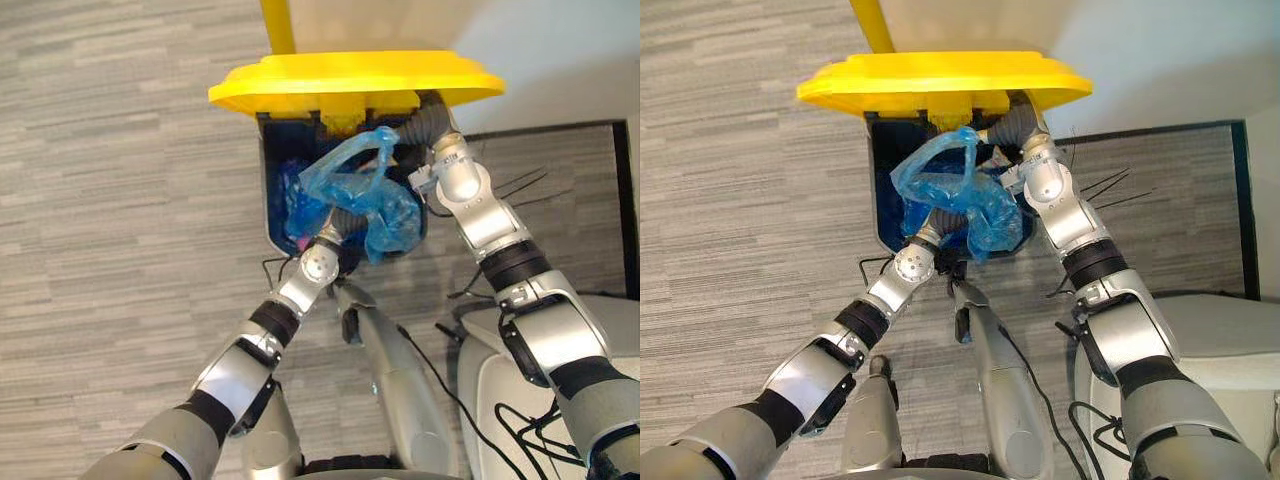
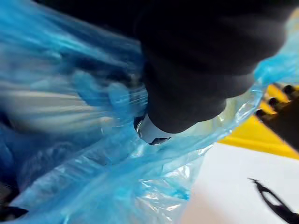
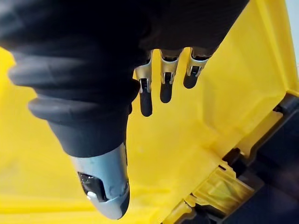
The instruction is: Gather rubbish on tea table into small bin, then transfer packed bag to large trash can.
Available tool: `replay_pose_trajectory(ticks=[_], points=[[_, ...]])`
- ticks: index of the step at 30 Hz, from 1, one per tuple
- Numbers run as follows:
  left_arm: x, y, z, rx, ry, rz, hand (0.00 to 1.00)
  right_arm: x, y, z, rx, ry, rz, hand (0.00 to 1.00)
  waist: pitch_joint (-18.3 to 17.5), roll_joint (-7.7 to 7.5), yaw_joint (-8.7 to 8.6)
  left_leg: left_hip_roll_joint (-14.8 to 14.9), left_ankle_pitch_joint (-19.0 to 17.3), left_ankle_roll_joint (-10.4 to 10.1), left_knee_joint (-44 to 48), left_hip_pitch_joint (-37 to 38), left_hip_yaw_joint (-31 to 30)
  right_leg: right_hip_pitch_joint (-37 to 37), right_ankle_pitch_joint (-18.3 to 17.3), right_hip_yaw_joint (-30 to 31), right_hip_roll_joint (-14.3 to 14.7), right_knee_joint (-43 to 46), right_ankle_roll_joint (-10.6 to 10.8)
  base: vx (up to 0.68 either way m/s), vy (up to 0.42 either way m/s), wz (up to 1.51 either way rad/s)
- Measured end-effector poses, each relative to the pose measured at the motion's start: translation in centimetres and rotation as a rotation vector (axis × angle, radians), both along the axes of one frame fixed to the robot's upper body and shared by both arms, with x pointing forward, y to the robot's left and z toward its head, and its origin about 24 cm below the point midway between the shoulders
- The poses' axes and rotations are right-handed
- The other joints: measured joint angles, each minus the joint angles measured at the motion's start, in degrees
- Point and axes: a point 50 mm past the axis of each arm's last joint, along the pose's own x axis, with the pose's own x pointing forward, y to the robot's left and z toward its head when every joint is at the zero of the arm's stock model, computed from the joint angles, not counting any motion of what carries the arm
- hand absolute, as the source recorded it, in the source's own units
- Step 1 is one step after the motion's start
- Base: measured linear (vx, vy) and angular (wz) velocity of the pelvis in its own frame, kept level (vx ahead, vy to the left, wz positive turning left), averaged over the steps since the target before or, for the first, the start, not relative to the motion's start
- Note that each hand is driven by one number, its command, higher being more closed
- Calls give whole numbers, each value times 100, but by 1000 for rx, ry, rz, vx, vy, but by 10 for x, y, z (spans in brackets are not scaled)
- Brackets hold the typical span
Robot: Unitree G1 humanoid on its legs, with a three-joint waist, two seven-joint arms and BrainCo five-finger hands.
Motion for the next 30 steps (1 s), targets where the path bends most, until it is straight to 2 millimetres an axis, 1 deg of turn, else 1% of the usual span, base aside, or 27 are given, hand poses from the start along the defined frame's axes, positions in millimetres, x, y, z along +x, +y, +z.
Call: replay_pose_trajectory(ticks=[1, 2, 3, 4, 5, 6, 7, 9, 10, 13, 16, 17, 19, 22, 23, 24, 25, 26, 27, 29, 30], points=[[1, 1, 0, 3, -2, 9, 0, -1, 2, 0, 4, -4, 7, 0, 13, -16, -2, 43, 12, 26, -62, -6, 36, -34, -85, -19, -5, 19, 188, 61, -76, 10], [1, 1, 0, 16, -6, 16, 0, -3, 5, -1, 19, -11, 16, 0, 46, -48, -37, 131, 39, -23, -144, -17, 130, -273, 41, 314, -59, 688, -111, 88, -81, 52], [0, 0, -2, 24, -3, 14, 0, -4, 5, -5, 30, -9, 15, 0, 42, -151, -162, 66, 95, -129, -131, -1, 155, -237, 340, 455, -167, 725, -289, 144, -113, 42], [0, -1, -2, 4, 3, 35, 0, -8, 13, -5, 41, -19, 46, 0, 51, -166, -29, 148, 109, -169, 197, -44, 159, -285, 314, 360, -95, 682, -533, 133, -87, 14], [1, 0, -1, 5, 5, 46, 0, -10, 17, -4, 49, -27, 62, 0, 51, -166, 0, 162, 109, -170, 381, -78, 185, -306, 317, 276, -83, 652, -539, 125, -58, -20], [4, 1, 0, 13, 12, 61, 0, -14, 22, -1, 59, -47, 87, 0, 52, -165, -9, 162, 110, -169, 623, -121, 242, -371, 333, 171, -82, 656, -533, 74, -5, 2], [5, 1, 1, 20, 20, 69, 0, -14, 24, 0, 66, -53, 95, 0, 52, -166, -54, 171, 90, -129, 614, -73, 389, -410, 389, 140, -93, 663, -645, 48, 17, 17], [4, -1, 0, 26, 26, 74, 0, -15, 22, 2, 75, -59, 91, 0, 52, -166, -42, 167, 55, -86, 517, -47, 511, -468, 397, 129, -151, 710, -662, 5, 16, 12], [4, 0, -3, 23, 39, 83, 0, -15, 24, 2, 80, -57, 95, 0, 52, -166, -2, 151, 28, -87, 510, -32, 554, -470, 411, 129, -175, 711, -666, -31, 41, 6], [2, 10, -16, 13, 84, 129, 0, -26, 33, -4, 103, -70, 148, 0, 49, -170, 12, 118, 23, -89, 442, 9, 630, -414, 431, 139, -276, 701, -636, -44, 53, 13], [-1, 20, -28, -7, 129, 168, 0, -37, 38, -15, 115, -70, 193, 0, 46, -170, 27, 116, 24, -89, 278, 176, 777, -296, 432, 133, -337, 673, -634, -18, 40, 8], [-2, 25, -33, -8, 143, 180, 0, -38, 38, -23, 120, -50, 197, 0, 27, -176, 24, 115, 26, -89, 194, 271, 779, -224, 432, 124, -336, 658, -634, 2, 38, 1], [-4, 29, -39, -3, 156, 189, 0, -40, 36, -31, 117, -25, 199, 0, 6, -175, 24, 107, 28, -90, 95, 405, 781, -128, 432, 121, -339, 643, -634, 6, 39, 2], [-15, 38, -61, 7, 217, 211, 0, -42, 29, -57, 114, 53, 179, 0, -368, -149, 20, 42, 80, -91, -147, 477, 769, -117, 433, 96, -409, 638, -639, 31, 49, 8], [-21, 44, -73, 14, 250, 221, 0, -43, 25, -72, 106, 102, 171, 0, -566, -141, 25, 33, 88, -92, -230, 521, 746, -98, 421, 85, -413, 630, -627, 52, 50, 9], [-27, 50, -82, 20, 272, 227, 0, -42, 22, -84, 98, 146, 156, 0, -598, -132, 17, 41, 93, -92, -228, 656, 704, 57, 406, 55, -419, 627, -612, 58, 67, 8], [-30, 53, -86, 25, 282, 227, 0, -41, 19, -90, 92, 171, 146, 0, -599, -130, 20, 47, 93, -92, -217, 726, 672, 149, 412, 40, -421, 632, -622, 30, 80, 12], [-36, 59, -94, 37, 293, 230, 0, -41, 12, -104, 76, 221, 125, 0, -605, -120, 26, 42, 93, -92, -118, 823, 581, 336, 402, 16, -428, 621, -607, -4, 81, 11], [-39, 63, -97, 40, 296, 232, 0, -41, 8, -112, 69, 246, 110, 0, -608, -119, 34, 32, 93, -92, -50, 833, 557, 435, 400, 7, -437, 613, -603, -39, 116, 21], [-52, 79, -108, 25, 306, 250, 0, -51, -10, -141, 64, 326, 47, 0, -649, -115, 41, -60, 87, -82, 193, 923, 424, 771, 420, -32, -583, 565, -564, -60, 139, 32], [-56, 85, -112, 20, 312, 257, 0, -55, -15, -150, 70, 350, 33, 0, -650, -113, 53, -82, 85, -79, 254, 961, 418, 888, 456, -33, -610, 508, -530, -91, 196, 31]])
